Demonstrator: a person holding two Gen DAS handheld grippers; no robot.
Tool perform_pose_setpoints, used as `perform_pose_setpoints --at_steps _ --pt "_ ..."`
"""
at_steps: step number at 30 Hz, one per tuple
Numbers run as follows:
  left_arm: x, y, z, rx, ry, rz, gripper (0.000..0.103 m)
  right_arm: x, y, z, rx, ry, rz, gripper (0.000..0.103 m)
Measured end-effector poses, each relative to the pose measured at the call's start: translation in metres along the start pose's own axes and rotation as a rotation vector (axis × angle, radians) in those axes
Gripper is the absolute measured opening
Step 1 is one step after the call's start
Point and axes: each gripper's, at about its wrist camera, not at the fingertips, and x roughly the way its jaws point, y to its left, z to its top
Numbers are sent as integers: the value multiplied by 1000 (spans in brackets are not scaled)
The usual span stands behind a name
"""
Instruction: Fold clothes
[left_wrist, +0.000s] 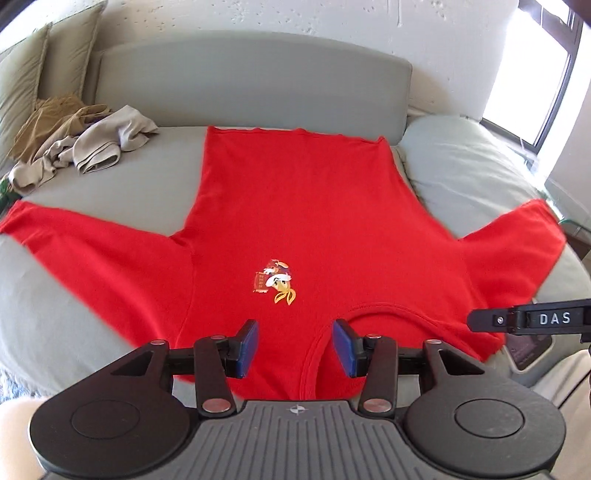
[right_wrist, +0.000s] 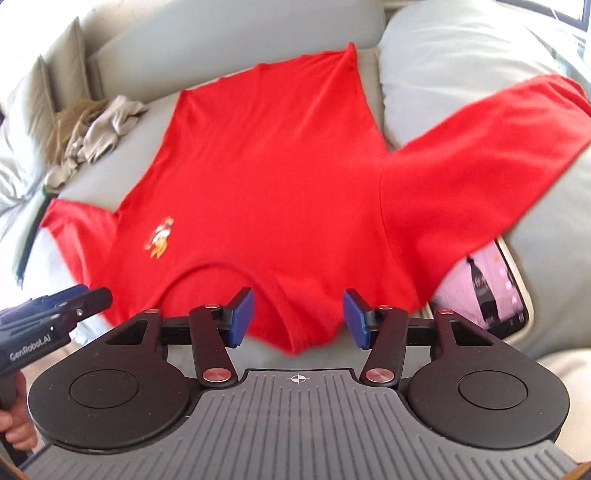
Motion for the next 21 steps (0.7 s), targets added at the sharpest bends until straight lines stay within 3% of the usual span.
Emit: perform_pose_setpoints --at_steps 4,8,11,13,17,21 --pt "29 -8 -11 27 101 8 43 31 2 0 -7 60 -20 56" --pt "21 -14 -28 118 151 32 45 29 8 -18 -91 97 -47 59" --pt "4 -11 -27 127 183 18 44 12 -11 -19 1 168 49 57" --pt "-15 -12 -21 126 136 15 46 -13 -36 -16 100 76 95 59" --pt "-45 -20 -3 69 46 -47 58 -69 -90 -7 297 -164 134 86" --pt "-55 -37 13 48 2 -93 62 -108 -151 11 442 -339 92 88"
